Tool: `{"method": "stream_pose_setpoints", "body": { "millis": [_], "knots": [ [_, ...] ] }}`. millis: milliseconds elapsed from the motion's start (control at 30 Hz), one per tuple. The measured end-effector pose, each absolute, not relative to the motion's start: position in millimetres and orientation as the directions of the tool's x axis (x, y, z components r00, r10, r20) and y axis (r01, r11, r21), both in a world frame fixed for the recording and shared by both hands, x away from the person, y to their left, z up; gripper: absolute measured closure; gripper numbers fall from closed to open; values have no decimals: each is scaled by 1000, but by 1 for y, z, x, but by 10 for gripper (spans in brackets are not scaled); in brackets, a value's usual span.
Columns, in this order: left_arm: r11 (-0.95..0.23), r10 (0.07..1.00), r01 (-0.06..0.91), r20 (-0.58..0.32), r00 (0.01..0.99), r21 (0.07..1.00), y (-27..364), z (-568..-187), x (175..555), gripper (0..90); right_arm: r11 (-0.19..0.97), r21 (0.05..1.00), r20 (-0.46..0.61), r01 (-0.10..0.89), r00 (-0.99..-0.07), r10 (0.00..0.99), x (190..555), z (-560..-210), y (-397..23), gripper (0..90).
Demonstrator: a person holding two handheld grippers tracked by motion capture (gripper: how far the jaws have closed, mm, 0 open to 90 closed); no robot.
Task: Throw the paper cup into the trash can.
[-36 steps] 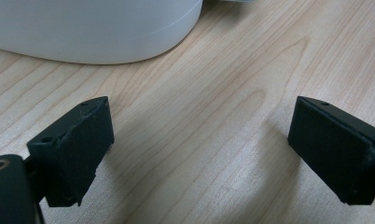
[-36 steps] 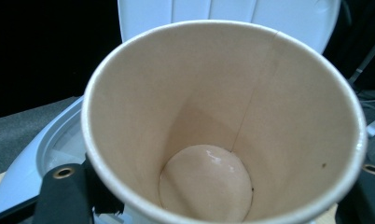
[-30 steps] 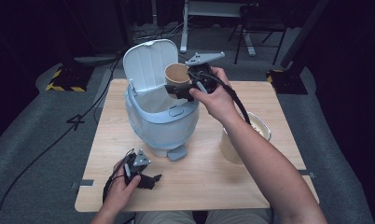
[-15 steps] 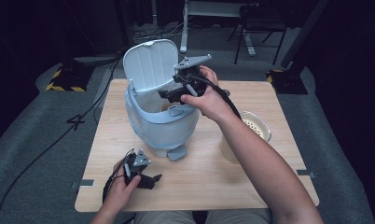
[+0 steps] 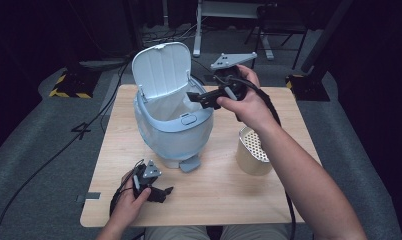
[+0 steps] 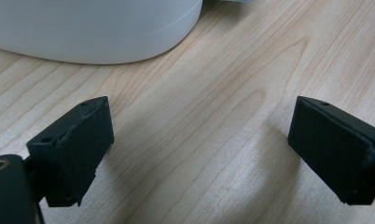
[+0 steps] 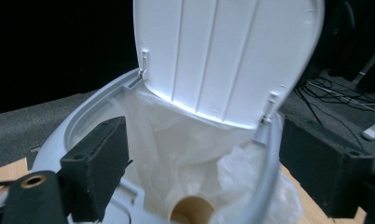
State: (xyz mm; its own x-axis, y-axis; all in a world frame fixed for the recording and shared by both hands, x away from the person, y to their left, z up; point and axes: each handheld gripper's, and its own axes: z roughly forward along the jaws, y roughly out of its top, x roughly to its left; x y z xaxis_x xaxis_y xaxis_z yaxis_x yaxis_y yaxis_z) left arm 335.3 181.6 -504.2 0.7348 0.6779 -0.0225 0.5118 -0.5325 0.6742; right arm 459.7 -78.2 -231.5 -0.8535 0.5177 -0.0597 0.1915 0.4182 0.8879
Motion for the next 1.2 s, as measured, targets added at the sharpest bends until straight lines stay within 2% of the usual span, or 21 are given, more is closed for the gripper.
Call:
{"method": "stream_pose_setpoints", "body": {
  "millis": [167,600,833,1100,1200],
  "knots": [
    [-533,677,512,-22,735,673,182,-504,335,74,395,890,-27,228,-839,544,449,-225,-109,155],
    [-536,673,510,-24,739,673,182,-504,336,70,407,880,-46,247,-807,589,419,-234,-189,155],
    [-536,675,510,-21,738,673,185,-504,337,67,431,857,-50,281,-788,613,400,-257,-230,155],
    [-535,680,513,-19,733,671,194,-504,338,63,422,840,-28,340,-751,660,379,-296,-270,156],
    [-537,677,511,-19,736,672,195,-504,338,63,451,814,-32,366,-747,664,370,-314,-283,156]
  ]
}}
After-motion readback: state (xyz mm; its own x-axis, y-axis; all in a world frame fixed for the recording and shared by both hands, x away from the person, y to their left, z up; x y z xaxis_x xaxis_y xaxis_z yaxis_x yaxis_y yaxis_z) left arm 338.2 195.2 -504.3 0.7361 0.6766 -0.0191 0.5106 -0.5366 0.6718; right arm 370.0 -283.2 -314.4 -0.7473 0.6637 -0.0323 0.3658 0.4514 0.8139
